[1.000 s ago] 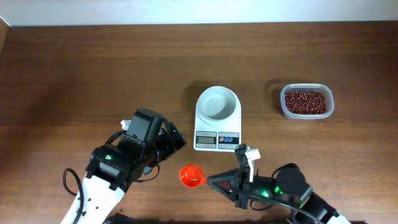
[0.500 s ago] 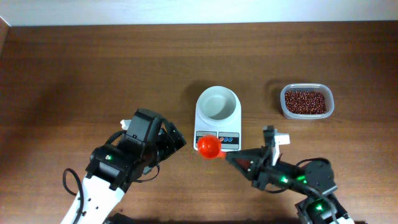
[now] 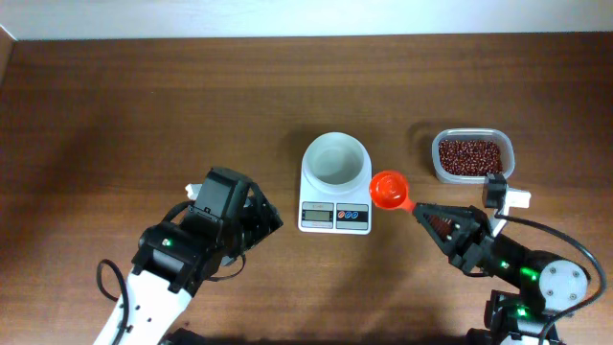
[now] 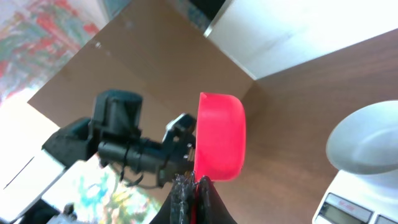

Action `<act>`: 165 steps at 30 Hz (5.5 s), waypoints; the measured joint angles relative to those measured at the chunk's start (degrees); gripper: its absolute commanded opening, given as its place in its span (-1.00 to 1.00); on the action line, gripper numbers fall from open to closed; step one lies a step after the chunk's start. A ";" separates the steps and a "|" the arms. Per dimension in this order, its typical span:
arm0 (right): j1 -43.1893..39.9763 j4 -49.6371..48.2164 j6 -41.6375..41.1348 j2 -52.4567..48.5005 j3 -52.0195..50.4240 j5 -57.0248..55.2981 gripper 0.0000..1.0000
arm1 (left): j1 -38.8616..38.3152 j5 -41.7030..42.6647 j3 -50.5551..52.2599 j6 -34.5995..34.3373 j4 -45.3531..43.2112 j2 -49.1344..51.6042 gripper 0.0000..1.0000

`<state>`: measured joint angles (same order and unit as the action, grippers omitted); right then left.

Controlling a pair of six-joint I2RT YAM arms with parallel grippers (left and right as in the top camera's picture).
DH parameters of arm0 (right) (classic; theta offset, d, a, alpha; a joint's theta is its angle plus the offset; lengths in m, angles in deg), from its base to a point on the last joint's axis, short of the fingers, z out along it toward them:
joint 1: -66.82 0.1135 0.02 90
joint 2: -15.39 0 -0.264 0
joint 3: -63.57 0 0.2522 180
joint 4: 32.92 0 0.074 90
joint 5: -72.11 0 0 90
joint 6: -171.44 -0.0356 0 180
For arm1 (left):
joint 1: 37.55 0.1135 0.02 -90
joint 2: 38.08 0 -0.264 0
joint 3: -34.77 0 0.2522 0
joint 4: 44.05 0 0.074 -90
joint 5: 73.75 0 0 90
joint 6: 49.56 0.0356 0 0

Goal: Scoop and weigh 50g on scale

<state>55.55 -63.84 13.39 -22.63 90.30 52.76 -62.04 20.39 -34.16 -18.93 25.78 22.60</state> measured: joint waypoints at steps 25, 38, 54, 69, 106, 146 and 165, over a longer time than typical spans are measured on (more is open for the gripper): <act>-12.76 -0.81 -6.91 -0.02 0.00 6.97 -0.92 | -24.20 -7.56 -0.22 2.84 -27.91 24.98 -1.00; -12.76 -0.81 -6.73 -0.02 0.00 7.45 -0.92 | -26.45 -16.37 -0.22 2.89 -36.85 35.28 -0.94; -12.79 -0.79 4.46 -15.45 0.00 1.29 -0.92 | -26.45 -22.64 -0.22 2.89 -37.05 35.76 -1.00; -12.81 -0.81 6.88 -20.92 0.00 0.72 -0.92 | -26.45 -21.00 -0.22 2.86 -37.55 38.66 -1.00; -12.81 -0.81 7.04 -20.92 0.00 0.72 -0.92 | -26.45 -20.63 -0.22 2.86 -39.71 40.92 -1.00; -12.81 -0.81 7.02 -20.92 0.00 0.72 -0.92 | -26.47 -21.31 -0.46 2.54 -40.33 41.97 -1.00; -12.81 -0.81 7.04 -20.92 0.00 0.72 -0.92 | -26.23 -19.56 -0.66 2.43 -38.73 41.46 -1.00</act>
<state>42.74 -64.65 20.43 -43.54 90.30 53.49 -88.27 0.83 -34.82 -16.50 -12.95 64.06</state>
